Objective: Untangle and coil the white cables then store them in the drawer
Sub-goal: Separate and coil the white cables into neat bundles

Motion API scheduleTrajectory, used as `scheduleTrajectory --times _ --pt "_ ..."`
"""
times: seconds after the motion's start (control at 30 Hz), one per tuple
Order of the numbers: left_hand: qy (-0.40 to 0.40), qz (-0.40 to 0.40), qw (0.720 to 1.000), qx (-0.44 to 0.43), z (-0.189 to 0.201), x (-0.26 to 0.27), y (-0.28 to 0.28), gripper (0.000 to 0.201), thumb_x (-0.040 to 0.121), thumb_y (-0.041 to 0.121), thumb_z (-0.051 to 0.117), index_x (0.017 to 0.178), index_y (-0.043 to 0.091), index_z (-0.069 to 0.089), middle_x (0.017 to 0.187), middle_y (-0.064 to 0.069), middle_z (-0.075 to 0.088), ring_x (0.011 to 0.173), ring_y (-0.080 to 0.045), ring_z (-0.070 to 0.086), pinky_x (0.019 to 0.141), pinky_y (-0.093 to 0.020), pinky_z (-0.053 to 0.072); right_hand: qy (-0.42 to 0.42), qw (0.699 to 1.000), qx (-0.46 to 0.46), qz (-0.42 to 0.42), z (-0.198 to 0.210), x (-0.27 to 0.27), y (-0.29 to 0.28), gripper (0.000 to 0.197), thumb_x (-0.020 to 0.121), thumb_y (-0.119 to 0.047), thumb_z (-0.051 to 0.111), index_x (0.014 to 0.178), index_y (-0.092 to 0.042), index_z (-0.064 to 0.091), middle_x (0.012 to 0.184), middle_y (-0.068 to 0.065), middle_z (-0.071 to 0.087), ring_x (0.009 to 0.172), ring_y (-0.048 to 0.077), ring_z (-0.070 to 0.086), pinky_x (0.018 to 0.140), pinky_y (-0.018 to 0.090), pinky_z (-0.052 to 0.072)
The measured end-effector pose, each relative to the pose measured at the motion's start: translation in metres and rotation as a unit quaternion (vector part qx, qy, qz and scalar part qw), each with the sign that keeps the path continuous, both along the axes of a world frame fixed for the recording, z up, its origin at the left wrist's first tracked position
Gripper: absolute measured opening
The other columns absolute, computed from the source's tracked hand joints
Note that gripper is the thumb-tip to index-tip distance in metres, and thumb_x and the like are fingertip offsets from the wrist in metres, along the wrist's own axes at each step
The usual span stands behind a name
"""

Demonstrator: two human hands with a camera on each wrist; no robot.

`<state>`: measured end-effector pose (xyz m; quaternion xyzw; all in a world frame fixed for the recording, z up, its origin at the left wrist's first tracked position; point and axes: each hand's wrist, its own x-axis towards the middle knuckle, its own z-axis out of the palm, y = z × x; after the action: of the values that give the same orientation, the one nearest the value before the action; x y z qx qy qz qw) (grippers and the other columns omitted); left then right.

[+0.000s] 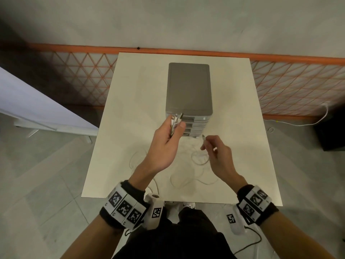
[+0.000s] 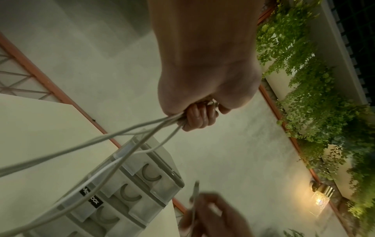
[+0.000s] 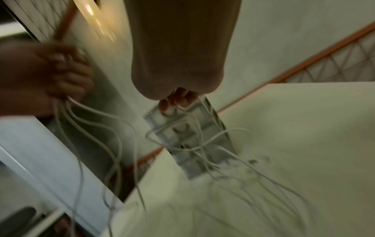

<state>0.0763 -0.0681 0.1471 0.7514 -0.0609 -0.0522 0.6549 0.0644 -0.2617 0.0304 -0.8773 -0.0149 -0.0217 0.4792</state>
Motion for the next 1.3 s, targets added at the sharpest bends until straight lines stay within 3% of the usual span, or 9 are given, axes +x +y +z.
scheduleTrajectory --times 0.1,0.3,0.43,0.57,0.7,0.8,0.9,1.17,1.3 --pt "-0.001 0.022 1.0 -0.019 -0.001 0.004 -0.01 0.025 0.108 0.017 0.038 0.085 0.025 0.046 0.065 0.009 0.045 0.059 -0.001 0.046 0.059 -0.014 0.035 -0.076 0.993 0.087 -0.015 0.05 0.012 0.021 0.008 0.1 -0.01 0.054 0.101 -0.016 0.06 0.077 -0.002 0.067 0.067 0.006 0.061 0.057 0.009 0.039" --pt "0.037 0.065 0.996 -0.056 -0.008 0.017 -0.026 0.023 0.106 0.027 0.042 0.084 0.023 0.05 0.071 0.019 0.057 0.068 -0.002 0.054 0.068 -0.022 0.045 -0.108 0.981 0.163 0.015 0.089 0.027 0.048 0.011 0.095 -0.004 0.062 0.099 0.004 0.068 0.083 -0.002 0.069 0.073 0.003 0.068 0.065 0.006 0.045" --pt "0.042 0.079 0.99 -0.109 -0.005 0.022 -0.029 0.028 0.095 0.043 0.053 0.086 0.017 0.047 0.076 0.003 0.05 0.073 -0.017 0.05 0.068 -0.037 0.048 -0.118 0.978 0.172 0.006 0.093 0.034 0.054 0.007 0.095 -0.005 0.062 0.094 0.001 0.065 0.078 0.0 0.07 0.069 0.015 0.069 0.059 0.017 0.047" --pt "0.079 0.094 0.984 -0.129 0.002 0.024 -0.03 0.026 0.106 0.022 0.044 0.082 0.012 0.041 0.063 0.007 0.039 0.05 -0.002 0.039 0.048 -0.015 0.036 -0.12 0.978 0.171 0.02 0.094 0.038 0.056 0.007 0.096 -0.007 0.062 0.093 -0.001 0.061 0.077 0.007 0.071 0.067 0.021 0.069 0.057 0.038 0.054" --pt "0.089 0.093 0.982 -0.136 0.003 0.026 -0.026 0.03 0.107 0.015 0.039 0.078 0.013 0.043 0.053 0.015 0.047 0.047 0.001 0.047 0.049 -0.011 0.039 -0.104 0.98 0.169 0.03 0.098 0.039 0.06 0.008 0.094 -0.01 0.064 0.093 -0.007 0.057 0.079 0.004 0.073 0.068 0.023 0.07 0.06 0.047 0.053" --pt "0.067 0.109 0.983 -0.133 0.0 0.026 -0.022 0.026 0.107 0.018 0.039 0.085 0.011 0.05 0.066 0.011 0.054 0.06 -0.004 0.053 0.061 -0.022 0.047 -0.087 0.98 0.172 0.041 0.099 0.04 0.061 0.015 0.093 -0.013 0.067 0.098 -0.016 0.052 0.077 0.003 0.072 0.067 0.028 0.068 0.06 0.044 0.05" --pt "0.051 0.152 0.979 -0.126 0.002 0.029 -0.013 0.027 0.108 0.021 0.035 0.089 0.008 0.05 0.07 0.0 0.051 0.052 -0.008 0.048 0.048 -0.027 0.044 -0.057 0.984 0.144 0.093 0.092 0.035 0.063 0.016 0.095 -0.017 0.065 0.102 -0.019 0.051 0.068 0.002 0.069 0.057 0.029 0.061 0.057 0.038 0.047" --pt "-0.044 0.252 0.953 -0.161 0.032 0.036 0.031 0.04 0.109 0.021 0.031 0.071 0.024 0.041 0.057 0.013 0.041 0.048 -0.003 0.025 0.042 -0.017 0.021 0.019 0.986 0.018 0.166 0.04 0.038 0.047 0.015 0.099 -0.021 0.057 0.085 -0.021 0.061 0.066 -0.013 0.06 0.053 0.012 0.048 0.054 0.018 0.037" --pt "-0.098 0.284 0.943 -0.146 0.051 0.035 0.058 0.038 0.108 0.023 0.033 0.071 0.025 0.041 0.056 0.014 0.038 0.05 -0.004 0.027 0.044 -0.017 0.023 0.073 0.981 -0.023 0.179 0.01 0.039 0.028 0.022 0.1 -0.026 0.057 0.085 -0.014 0.068 0.071 -0.012 0.063 0.06 0.002 0.052 0.058 0.018 0.038"
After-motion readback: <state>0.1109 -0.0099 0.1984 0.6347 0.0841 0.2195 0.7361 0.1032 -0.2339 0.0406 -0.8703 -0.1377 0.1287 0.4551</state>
